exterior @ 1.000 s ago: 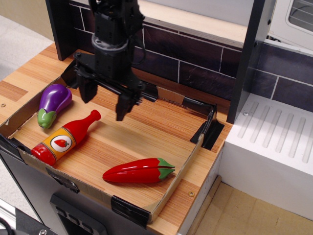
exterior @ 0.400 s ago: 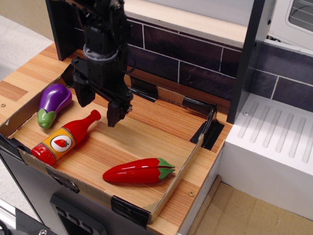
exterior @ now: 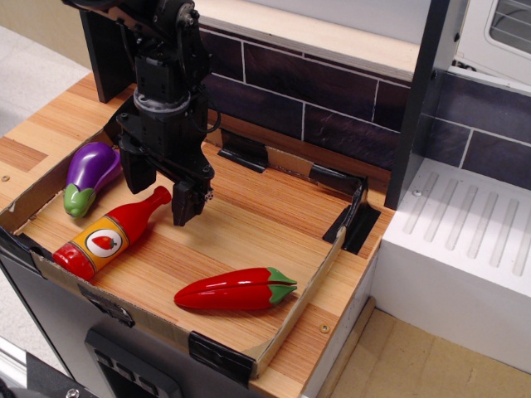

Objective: Upright hot sauce bottle

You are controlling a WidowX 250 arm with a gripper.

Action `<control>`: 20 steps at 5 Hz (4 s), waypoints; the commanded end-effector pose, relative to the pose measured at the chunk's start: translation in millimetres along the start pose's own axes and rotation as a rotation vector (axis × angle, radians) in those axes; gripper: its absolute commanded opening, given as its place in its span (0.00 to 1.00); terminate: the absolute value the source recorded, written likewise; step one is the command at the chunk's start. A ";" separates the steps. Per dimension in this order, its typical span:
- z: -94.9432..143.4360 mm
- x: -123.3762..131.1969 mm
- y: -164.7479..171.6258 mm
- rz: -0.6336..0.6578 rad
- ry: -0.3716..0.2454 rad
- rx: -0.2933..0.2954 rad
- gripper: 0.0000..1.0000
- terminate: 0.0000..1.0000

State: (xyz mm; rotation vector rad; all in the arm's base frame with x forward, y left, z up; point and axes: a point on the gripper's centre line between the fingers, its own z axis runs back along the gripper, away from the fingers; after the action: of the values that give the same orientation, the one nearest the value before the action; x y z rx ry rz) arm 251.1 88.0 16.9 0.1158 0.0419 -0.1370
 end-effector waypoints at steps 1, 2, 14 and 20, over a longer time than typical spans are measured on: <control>-4.3 0.1 3.5 -0.007 -0.047 0.032 1.00 0.00; -5.9 -3.9 0.0 -0.012 -0.037 0.018 1.00 0.00; 62.5 61.2 -5.0 0.217 -0.440 -0.069 0.00 0.00; 85.1 67.3 8.9 0.214 -1.012 -0.113 0.00 0.00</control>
State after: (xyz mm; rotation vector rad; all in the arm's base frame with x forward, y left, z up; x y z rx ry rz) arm 321.8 73.7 84.1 -0.0873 -0.9322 0.0382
